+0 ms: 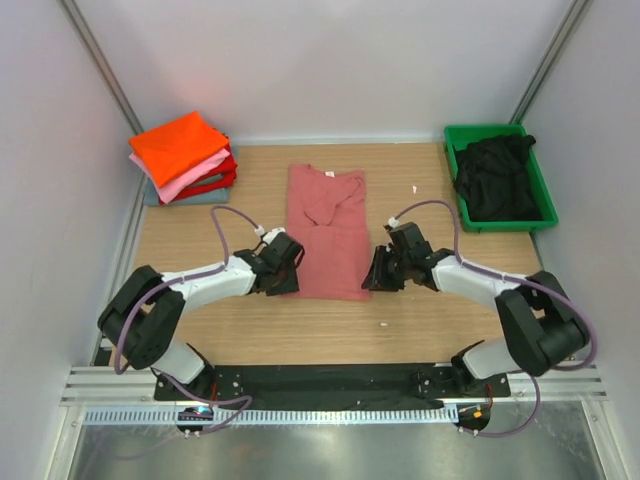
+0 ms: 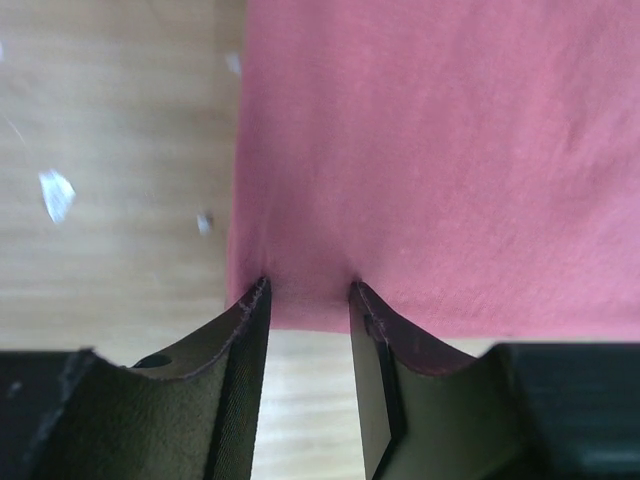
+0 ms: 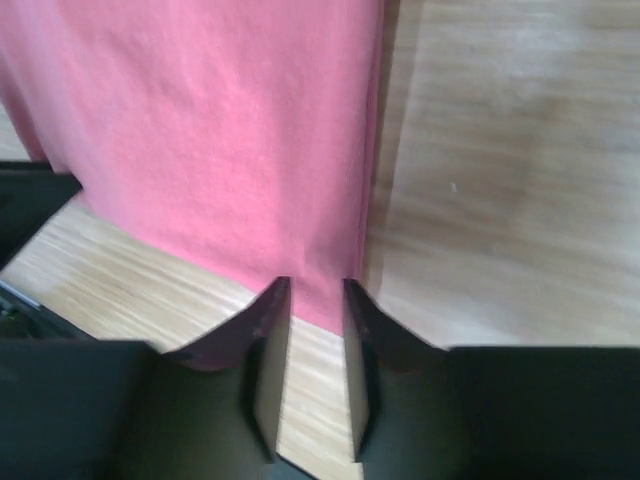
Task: Fold and stack the t-shirts
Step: Fold the tshirt
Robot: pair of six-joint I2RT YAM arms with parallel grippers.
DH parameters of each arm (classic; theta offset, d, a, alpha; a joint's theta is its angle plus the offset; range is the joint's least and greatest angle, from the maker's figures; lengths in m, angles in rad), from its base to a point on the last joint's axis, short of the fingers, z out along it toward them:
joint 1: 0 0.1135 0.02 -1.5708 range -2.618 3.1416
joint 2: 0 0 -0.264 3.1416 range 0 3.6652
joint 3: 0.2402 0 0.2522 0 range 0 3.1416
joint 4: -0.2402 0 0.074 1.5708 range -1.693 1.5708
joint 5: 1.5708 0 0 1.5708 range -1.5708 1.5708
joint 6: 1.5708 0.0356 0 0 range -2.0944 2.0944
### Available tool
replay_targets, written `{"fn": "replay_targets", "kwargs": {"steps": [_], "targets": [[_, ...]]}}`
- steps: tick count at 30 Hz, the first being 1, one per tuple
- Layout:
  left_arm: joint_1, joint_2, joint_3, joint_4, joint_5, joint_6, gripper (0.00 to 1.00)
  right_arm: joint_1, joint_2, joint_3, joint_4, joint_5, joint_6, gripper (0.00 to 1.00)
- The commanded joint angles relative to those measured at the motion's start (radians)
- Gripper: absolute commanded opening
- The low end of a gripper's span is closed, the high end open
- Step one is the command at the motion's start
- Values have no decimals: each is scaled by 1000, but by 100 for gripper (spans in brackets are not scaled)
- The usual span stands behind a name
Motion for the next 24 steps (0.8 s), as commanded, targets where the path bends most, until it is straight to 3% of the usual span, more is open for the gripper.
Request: {"fn": "replay_targets", "kwargs": {"steps": [1, 2, 3, 5, 9, 15, 18, 24], "targets": [[-67, -89, -27, -231, -3, -57, 41, 17, -139, 30, -170, 110, -11, 36], [-80, -120, -6, -263, -15, -64, 42, 15, -170, 59, -201, 132, -29, 44], [-100, -186, 7, -292, -27, -78, 45, 15, -225, 76, -268, 183, -42, 59], [-111, -246, 46, -377, -38, -87, 50, 15, -268, 136, -337, 231, -63, 72], [-113, -392, 83, -474, -79, -92, 60, 17, -356, 166, -451, 268, -45, 80], [-96, -480, -19, -408, -97, -69, 79, 17, -460, -38, -351, 92, 90, 82], [-50, -446, -87, -290, 9, -58, 79, 17, -460, -124, -230, 29, 145, 80], [-21, -434, -174, -129, 40, -55, 77, 15, -376, -161, -152, 12, 149, 78]]}}
